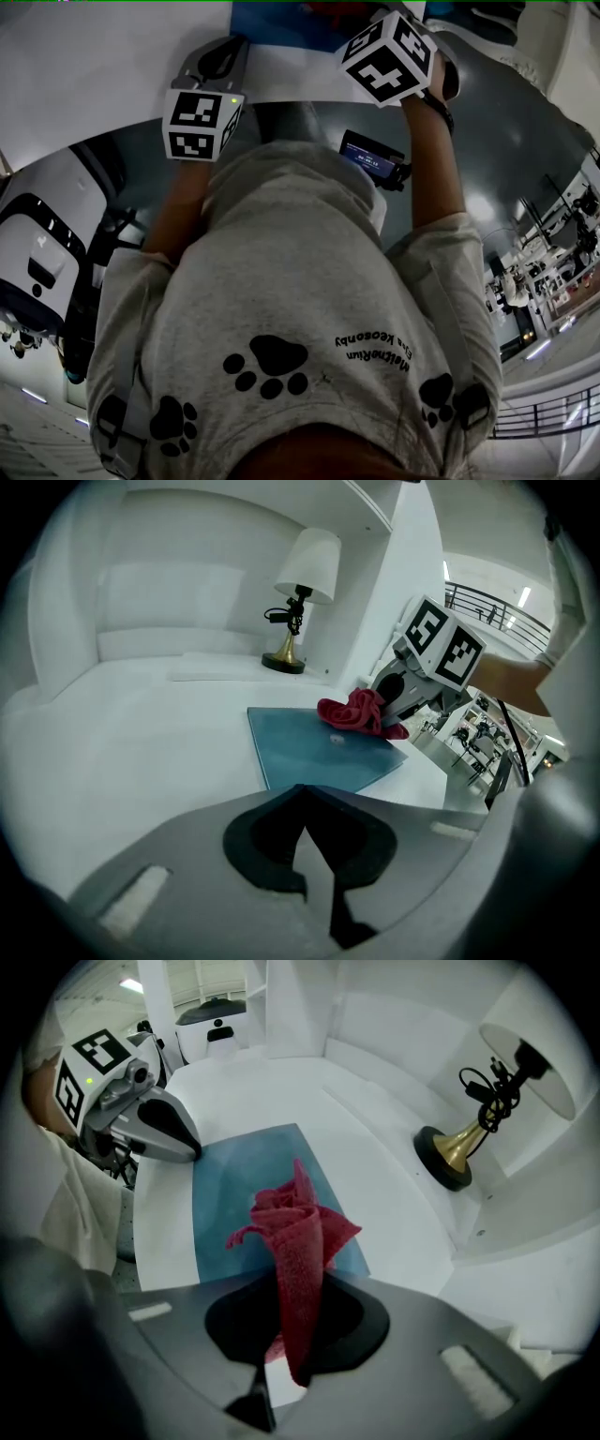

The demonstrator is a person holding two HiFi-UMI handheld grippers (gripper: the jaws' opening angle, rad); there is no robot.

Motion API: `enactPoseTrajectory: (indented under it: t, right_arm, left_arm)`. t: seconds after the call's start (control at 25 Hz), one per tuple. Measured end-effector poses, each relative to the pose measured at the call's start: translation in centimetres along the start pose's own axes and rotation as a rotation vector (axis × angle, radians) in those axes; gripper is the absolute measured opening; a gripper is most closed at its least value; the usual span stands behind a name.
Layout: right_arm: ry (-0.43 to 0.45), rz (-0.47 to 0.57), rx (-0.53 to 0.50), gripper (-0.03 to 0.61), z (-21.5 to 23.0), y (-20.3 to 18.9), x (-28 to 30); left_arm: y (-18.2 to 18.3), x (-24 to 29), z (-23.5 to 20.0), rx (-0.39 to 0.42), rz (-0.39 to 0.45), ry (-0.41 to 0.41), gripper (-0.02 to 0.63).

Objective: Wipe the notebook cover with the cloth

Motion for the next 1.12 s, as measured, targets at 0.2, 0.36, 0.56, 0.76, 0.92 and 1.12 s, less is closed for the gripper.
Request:
enactPoseTrajectory:
  t: [0.2, 0.36, 0.56, 0.76, 0.92, 1.12]
  right_arm:
    - [-0.015, -0.023, 0.048, 0.046, 0.2, -2.0, -0.1]
    - [-0.027, -0.047, 0.073, 0.045, 0.3, -3.3, 0.0]
    - [-0.027, -0.068, 0.091, 0.044, 0.1, -4.4, 0.0]
    - [-0.028, -0.079, 0.090, 0.046, 0.1, -4.2, -0.3]
    - [-0.030, 0.025, 0.125, 0.046, -0.3, -2.6, -3.1]
    - [-0.039, 0.152, 0.071, 0.046, -1.3, 1.4, -5.5]
  left_arm:
    - [0.0, 0.1, -0.1, 0.004, -0.002, 0.008, -0.003]
    - [0.0, 0.1, -0.1, 0.004, 0.000, 0.011, -0.003]
    - [0.0, 0.0, 0.0, 0.005, -0.003, 0.012, -0.003]
    - [-0.1, 0.2, -0.2, 0.003, -0.003, 0.015, -0.003]
    - [-0.2, 0.1, 0.0, -0.001, 0.003, 0.017, -0.003]
    - [-0.2, 0.2, 0.0, -0.004, 0.007, 0.013, -0.003]
Point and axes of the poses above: the fingertips, and each gripper's own axes: x forward along the fingers, z to its right, y out of its top, the point moved 7 cm from there along -x, backward along the fingers, and after that the axes turned 13 degrees about -x, right-handed, at the moved point
